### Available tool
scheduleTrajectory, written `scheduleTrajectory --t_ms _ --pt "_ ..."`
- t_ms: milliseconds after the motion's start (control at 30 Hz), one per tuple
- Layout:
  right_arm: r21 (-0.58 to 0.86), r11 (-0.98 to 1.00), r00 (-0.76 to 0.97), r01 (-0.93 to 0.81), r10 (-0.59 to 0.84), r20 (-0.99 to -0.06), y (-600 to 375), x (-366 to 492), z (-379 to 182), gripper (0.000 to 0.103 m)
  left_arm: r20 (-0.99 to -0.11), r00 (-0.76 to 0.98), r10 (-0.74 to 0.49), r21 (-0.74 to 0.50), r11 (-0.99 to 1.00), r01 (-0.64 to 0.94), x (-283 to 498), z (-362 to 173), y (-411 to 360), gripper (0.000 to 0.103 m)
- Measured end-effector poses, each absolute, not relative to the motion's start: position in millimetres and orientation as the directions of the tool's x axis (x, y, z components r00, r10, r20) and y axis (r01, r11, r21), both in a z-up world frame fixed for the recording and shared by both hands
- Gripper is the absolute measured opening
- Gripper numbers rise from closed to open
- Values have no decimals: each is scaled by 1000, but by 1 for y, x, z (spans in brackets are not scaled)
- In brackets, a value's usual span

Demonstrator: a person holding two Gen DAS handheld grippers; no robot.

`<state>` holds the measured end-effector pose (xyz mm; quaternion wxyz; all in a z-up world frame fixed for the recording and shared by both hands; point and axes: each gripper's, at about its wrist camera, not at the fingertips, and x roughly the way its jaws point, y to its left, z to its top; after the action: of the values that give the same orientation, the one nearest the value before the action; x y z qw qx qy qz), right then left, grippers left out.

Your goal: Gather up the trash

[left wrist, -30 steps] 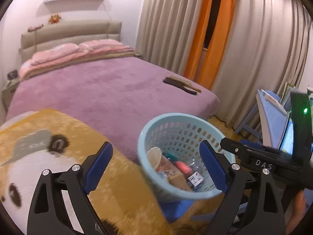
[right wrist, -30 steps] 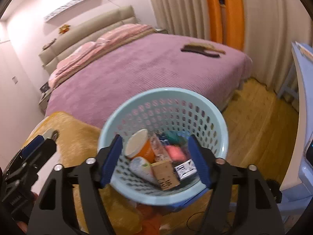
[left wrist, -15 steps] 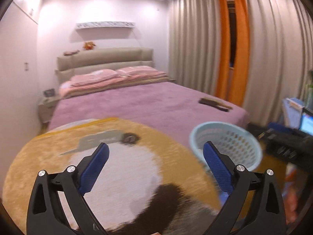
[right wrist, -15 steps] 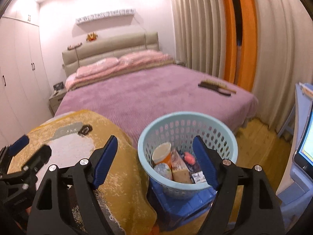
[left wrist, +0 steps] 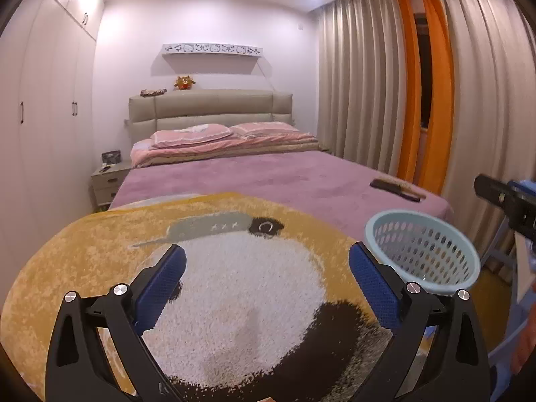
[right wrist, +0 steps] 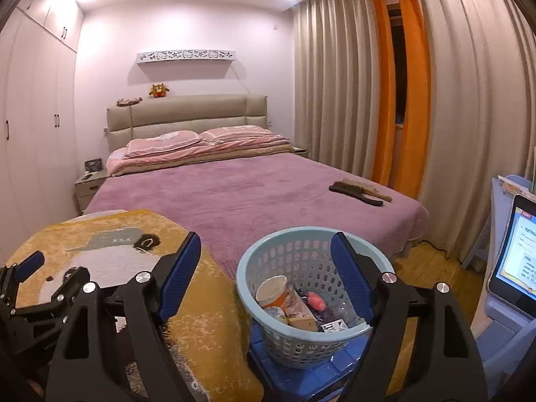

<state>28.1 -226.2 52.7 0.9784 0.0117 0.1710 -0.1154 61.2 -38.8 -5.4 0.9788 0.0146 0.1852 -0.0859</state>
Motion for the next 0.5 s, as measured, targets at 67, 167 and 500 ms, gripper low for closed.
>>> scheduleTrajectory --t_ms 67,167,500 --pt "-21 971 913 239 -232 -336 -226 30 49 76 -373 915 -155 19 984 174 62 -8 -42 95" --pt "-26 967 909 252 -245 -338 -225 33 41 76 -370 916 -153 22 985 174 60 -8 -41 96" --pt "-15 965 903 262 -251 -350 -232 37 29 76 -373 917 -142 -1 988 153 60 -9 -37 96"
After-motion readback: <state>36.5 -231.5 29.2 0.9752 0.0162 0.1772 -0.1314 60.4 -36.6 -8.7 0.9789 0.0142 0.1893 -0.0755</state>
